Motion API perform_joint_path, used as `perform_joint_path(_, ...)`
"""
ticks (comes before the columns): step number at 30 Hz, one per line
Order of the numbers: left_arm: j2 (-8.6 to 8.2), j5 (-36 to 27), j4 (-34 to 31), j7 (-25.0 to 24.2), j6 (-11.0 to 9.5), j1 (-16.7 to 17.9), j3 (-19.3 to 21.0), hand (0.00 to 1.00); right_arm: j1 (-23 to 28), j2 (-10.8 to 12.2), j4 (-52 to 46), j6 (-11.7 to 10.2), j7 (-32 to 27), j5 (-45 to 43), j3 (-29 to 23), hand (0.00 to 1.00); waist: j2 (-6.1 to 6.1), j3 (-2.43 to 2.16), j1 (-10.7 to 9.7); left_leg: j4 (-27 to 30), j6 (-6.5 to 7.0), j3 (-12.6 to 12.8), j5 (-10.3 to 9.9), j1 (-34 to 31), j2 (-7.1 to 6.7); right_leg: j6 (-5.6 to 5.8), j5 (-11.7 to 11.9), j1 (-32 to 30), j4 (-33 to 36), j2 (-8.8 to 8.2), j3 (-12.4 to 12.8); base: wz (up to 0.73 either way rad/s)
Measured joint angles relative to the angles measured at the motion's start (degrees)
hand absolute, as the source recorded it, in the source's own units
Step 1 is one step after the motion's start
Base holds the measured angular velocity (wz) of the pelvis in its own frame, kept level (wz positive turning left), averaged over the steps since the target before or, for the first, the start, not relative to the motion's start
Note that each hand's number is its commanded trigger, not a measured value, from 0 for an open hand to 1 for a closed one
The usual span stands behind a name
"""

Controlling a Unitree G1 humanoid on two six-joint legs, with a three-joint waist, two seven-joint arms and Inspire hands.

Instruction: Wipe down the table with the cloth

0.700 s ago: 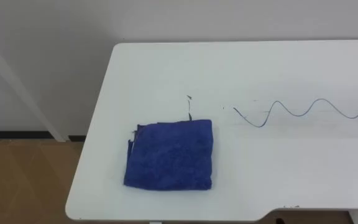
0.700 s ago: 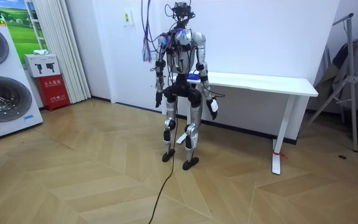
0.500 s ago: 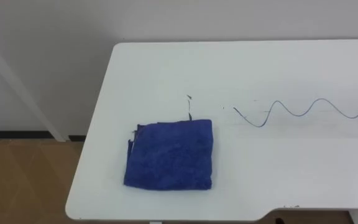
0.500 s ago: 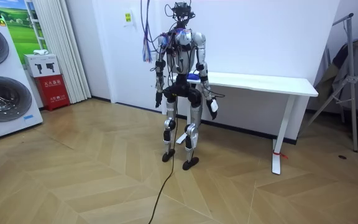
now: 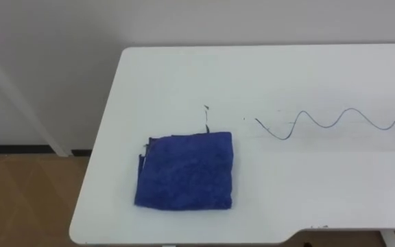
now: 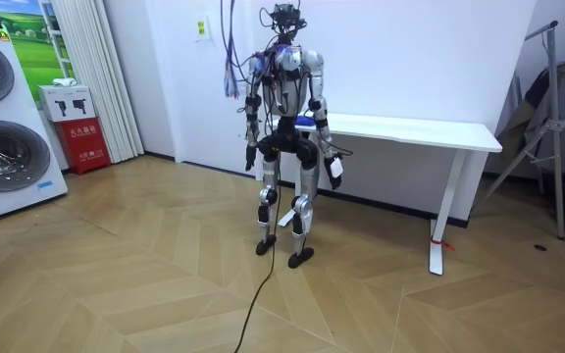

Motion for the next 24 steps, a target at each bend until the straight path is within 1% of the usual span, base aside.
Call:
perform_joint_path(1, 0.1, -0.02, 0.42, 0.02, 0.02, 0.36, 1.18, 0.0, 0.03, 0.05, 0.66, -0.04, -0.1, 1.51, -2.35, 0.0, -0.07, -0.08, -0.66, 0.02, 0.0, -0.16, 0.0, 0.19, -0.04, 0.05, -0.03, 0.34, -0.05, -0.06, -0.24, 0.05)
perform_joint_path(2, 0.12, 0.03, 0.62, 0.03, 0.09, 0.63, 1.89, 0.0, -0.03, 0.03, 1.22, -0.04, -0.39, 2.37, -3.59, 0.0, -0.12, -0.14, -0.95, 0.02, 0.0, -0.23, 0.0, 0.23, -0.06, 0.07, -0.05, 0.42, -0.07, -0.07, -0.27, 0.06)
perform_joint_path(3, 0.15, 0.07, 0.69, 0.06, 0.2, 0.76, 3.31, 0.0, -0.01, -0.02, 1.84, -0.02, -1.2, 4.61, -6.39, 0.0, -0.27, -0.15, -1.43, 0.02, 0.0, -0.31, 0.0, 0.48, -0.06, 0.08, -0.05, 0.67, -0.07, -0.07, -0.29, 0.04)
perform_joint_path(4, 0.17, 0.32, 0.76, 0.05, 0.51, 1.1, 4.74, 0.0, 0.31, -0.17, 1.97, 0.47, -2.07, 6.38, -9.39, 0.0, -0.35, -0.02, -2.08, 0.0, 0.02, -0.36, -0.01, 0.97, -0.09, 0.12, -0.13, 1.23, -0.12, -0.09, -0.27, 0.0)
perform_joint_path(5, 0.22, 0.43, 0.76, 0.05, 0.72, 1.35, 5.45, 0.0, 0.62, -0.28, 1.91, 0.65, -2.46, 7.03, -10.88, 0.0, -0.42, -0.08, -2.38, 0.01, 0.03, -0.36, -0.04, 1.12, -0.11, 0.14, -0.28, 1.35, -0.08, -0.11, -0.24, 0.05)
perform_joint_path(6, 0.3, 0.79, 0.72, 0.04, 1.17, 1.71, 7.34, 0.0, 0.99, -0.51, 1.74, 1.11, -3.14, 7.52, -14.12, 0.0, -0.67, -0.11, -3.1, -0.03, 0.07, -0.51, -0.2, 1.47, -0.1, 0.14, -0.62, 1.54, 0.06, -0.08, -0.29, 0.05)
perform_joint_path(7, 0.44, 1.47, 0.44, 0.06, 1.79, 2.35, 9.37, 0.0, 1.46, -0.86, 1.75, 1.64, -4.16, 7.75, -17.16, 0.0, -0.79, -0.02, -3.68, -0.11, 0.02, -0.55, -0.28, 1.97, -0.08, 0.14, -0.81, 1.9, 0.12, -0.01, -0.07, 0.05)
perform_joint_path(8, 0.56, 2.0, 0.15, 0.09, 2.06, 2.38, 10.13, 0.0, 1.73, -1.12, 1.73, 1.89, -4.67, 7.85, -18.6, 0.0, -1.02, -0.1, -3.95, -0.12, 0.01, -0.55, -0.36, 2.17, -0.06, 0.12, -0.89, 2.07, 0.13, 0.01, 0.01, 0.0)
perform_joint_path(9, 0.82, 2.65, -0.35, 0.1, 2.47, 2.99, 11.52, 0.0, 2.03, -1.83, 1.38, 2.57, -5.73, 7.87, -21.32, 0.0, -1.28, -0.14, -4.39, -0.13, 0.04, -0.52, -0.45, 2.26, -0.02, 0.11, -1.01, 2.01, 0.33, 0.04, 0.1, 0.0)
perform_joint_path(10, 1.09, 2.88, -0.38, 0.11, 2.58, 3.15, 11.75, 0.0, 2.04, -2.24, 1.12, 2.83, -6.39, 7.87, -22.44, 0.0, -1.49, -0.13, -4.64, -0.12, 0.05, -0.46, -0.45, 2.24, -0.01, 0.11, -1.01, 1.94, 0.38, 0.03, 0.13, -0.05)
perform_joint_path(12, 2.31, 4.43, -0.53, 0.1, 2.94, 4.3, 12.54, 0.0, 1.69, -4.22, -2.11, 4.1, -9.87, 6.62, -26.49, 0.0, -2.2, -0.23, -4.95, -0.24, 0.06, 0.01, -0.45, 2.28, -0.02, 0.06, -1.17, 1.06, 1.6, -0.06, 0.74, -0.16)
perform_joint_path(13, 2.56, 6.24, -0.89, 0.09, 2.99, 4.31, 13.88, 0.0, 0.83, -5.32, -4.64, 4.3, -11.93, 4.56, -28.14, 0.0, -2.54, -0.15, -5.13, -0.14, 0.09, 0.32, -0.46, 2.0, -0.05, 0.11, -1.2, 0.5, 2.02, -0.12, 0.84, -0.16)
perform_joint_path(14, 2.76, 7.0, -0.89, 0.11, 3.07, 4.25, 14.06, 0.0, 0.43, -5.91, -5.97, 4.24, -12.87, 3.81, -28.8, 0.0, -2.65, -0.13, -5.1, 0.0, 0.16, 0.38, -0.5, 1.79, -0.06, 0.11, -1.2, 0.23, 2.16, -0.14, 0.91, -0.08)
perform_joint_path(15, 3.24, 8.1, -0.89, 0.1, 3.34, 3.9, 14.09, 0.0, -0.63, -6.89, -8.77, 4.16, -15.2, 2.53, -30.14, 0.0, -2.83, -0.03, -5.11, 0.17, 0.22, 0.38, -0.54, 1.55, -0.11, 0.17, -1.16, 0.01, 2.14, -0.17, 1.0, 0.0)
perform_joint_path(16, 3.63, 8.49, -0.88, 0.1, 3.57, 3.77, 14.06, 0.0, -1.55, -7.42, -12.46, 4.12, -17.74, 1.34, -31.41, 0.0, -3.23, -0.03, -5.09, 0.15, 0.23, 0.38, -0.55, 1.55, -0.12, 0.17, -1.16, -0.09, 2.06, -0.22, 0.97, 0.0)
perform_joint_path(17, 3.82, 8.5, -0.89, 0.1, 3.79, 3.74, 13.94, 0.0, -1.9, -7.76, -14.47, 4.14, -19.01, 0.81, -31.32, 0.0, -3.55, -0.08, -4.95, 0.09, 0.23, 0.41, -0.55, 1.56, -0.12, 0.19, -1.18, -0.07, 2.08, -0.22, 0.97, 0.0)
perform_joint_path(18, 4.11, 8.5, -0.98, 0.1, 4.07, 3.65, 13.74, 0.0, -3.02, -8.32, -18.09, 4.08, -21.26, 0.06, -31.17, 0.0, -3.76, 0.02, -4.95, 0.02, 0.23, 0.44, -0.55, 1.56, -0.11, 0.19, -1.17, -0.07, 2.09, -0.15, 1.04, 0.0)
perform_joint_path(19, 4.16, 8.54, -1.53, 0.12, 4.42, 3.69, 13.32, 0.0, -4.13, -8.89, -21.66, 4.08, -23.32, -1.95, -31.12, 0.0, -4.01, 0.01, -4.92, -0.02, 0.23, 0.49, -0.55, 1.52, -0.09, 0.18, -1.16, -0.13, 2.12, -0.08, 1.13, 0.0)
perform_joint_path(20, 4.2, 8.55, -1.97, 0.12, 4.69, 3.49, 12.75, 0.0, -4.52, -9.12, -23.29, 4.06, -24.24, -3.26, -31.06, 0.0, -4.05, 0.01, -4.86, -0.02, 0.23, 0.5, -0.55, 1.45, -0.09, 0.18, -1.15, -0.21, 2.13, -0.07, 1.15, 0.0)
perform_joint_path(21, 4.2, 9.18, -2.44, 0.0, 5.1, 3.66, 12.11, 0.0, -5.27, -9.34, -26.72, 3.96, -26.2, -6.85, -31.02, 0.0, -4.11, -0.04, -4.6, 0.0, 0.23, 0.55, -0.55, 0.98, -0.08, 0.17, -1.14, -0.69, 2.18, -0.05, 1.22, 0.0)
perform_joint_path(22, 4.19, 9.31, -3.1, -0.11, 5.35, 3.59, 11.71, 0.0, -5.31, -9.33, -31.23, 3.98, -27.59, -10.48, -30.57, 0.0, -3.99, -0.27, -4.0, 0.0, 0.24, 0.65, -0.54, 0.58, -0.05, 0.12, -1.1, -1.24, 2.27, -0.04, 1.23, -0.04)
perform_joint_path(23, 4.21, 9.62, -3.28, -0.12, 5.39, 3.57, 11.51, 0.0, -5.18, -9.34, -33.66, 3.98, -28.29, -12.36, -30.05, 0.0, -3.81, -0.44, -3.67, 0.03, 0.24, 0.82, -0.54, 0.51, -0.01, 0.09, -1.08, -1.54, 2.34, -0.03, 1.29, -0.11)
perform_joint_path(24, 4.24, 10.39, -3.48, -0.08, 5.46, 3.35, 10.99, 0.0, -5.13, -9.32, -38.2, 3.98, -29.82, -16.57, -28.34, 0.0, -3.67, -0.52, -3.26, 0.19, 0.24, 1.07, -0.53, 0.09, 0.02, 0.04, -1.05, -2.02, 2.58, -0.03, 1.56, -0.1)
